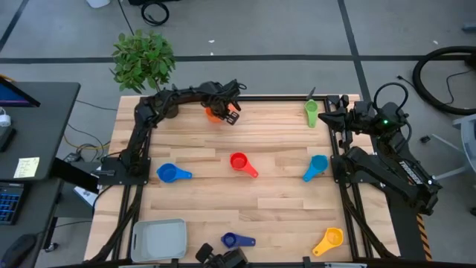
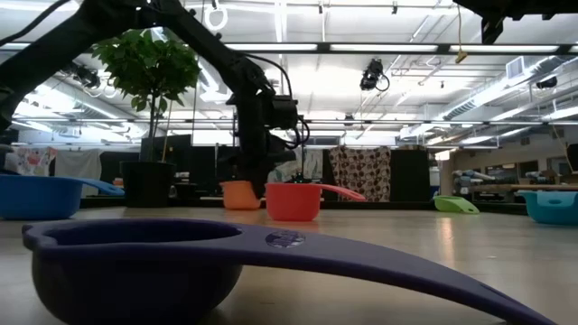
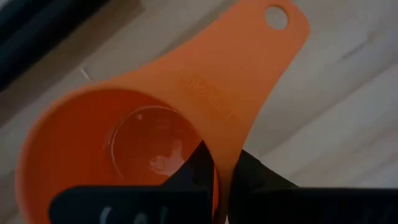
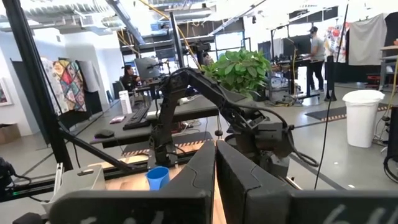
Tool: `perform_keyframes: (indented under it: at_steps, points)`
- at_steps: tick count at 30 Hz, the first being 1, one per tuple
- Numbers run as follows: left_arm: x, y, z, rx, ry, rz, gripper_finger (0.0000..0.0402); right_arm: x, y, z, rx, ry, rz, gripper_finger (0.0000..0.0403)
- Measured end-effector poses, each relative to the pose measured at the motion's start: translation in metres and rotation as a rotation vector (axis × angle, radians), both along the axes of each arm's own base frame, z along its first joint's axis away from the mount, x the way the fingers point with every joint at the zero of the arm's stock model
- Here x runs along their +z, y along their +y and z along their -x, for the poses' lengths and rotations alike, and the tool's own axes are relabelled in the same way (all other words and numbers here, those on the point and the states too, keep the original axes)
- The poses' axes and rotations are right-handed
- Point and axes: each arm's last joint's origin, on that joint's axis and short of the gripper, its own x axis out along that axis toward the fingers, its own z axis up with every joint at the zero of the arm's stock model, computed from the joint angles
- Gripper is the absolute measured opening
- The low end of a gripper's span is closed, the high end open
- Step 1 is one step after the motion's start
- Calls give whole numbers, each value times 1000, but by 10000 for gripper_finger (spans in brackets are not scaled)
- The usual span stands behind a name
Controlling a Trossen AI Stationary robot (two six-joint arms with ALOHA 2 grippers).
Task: Nest measuring cups in basket
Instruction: Adjust the orange measuring cup
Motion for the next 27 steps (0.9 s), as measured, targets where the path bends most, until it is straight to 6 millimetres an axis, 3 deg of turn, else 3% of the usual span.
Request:
perform_keyframes:
  at_steps: [19, 27]
  points:
    - [-1, -75, -31, -147, 44, 80, 16, 0, 0, 0, 0, 0, 0, 20]
    - [-1, -83, -35, -168, 29, 77, 17, 0, 0, 0, 1, 0, 0, 20]
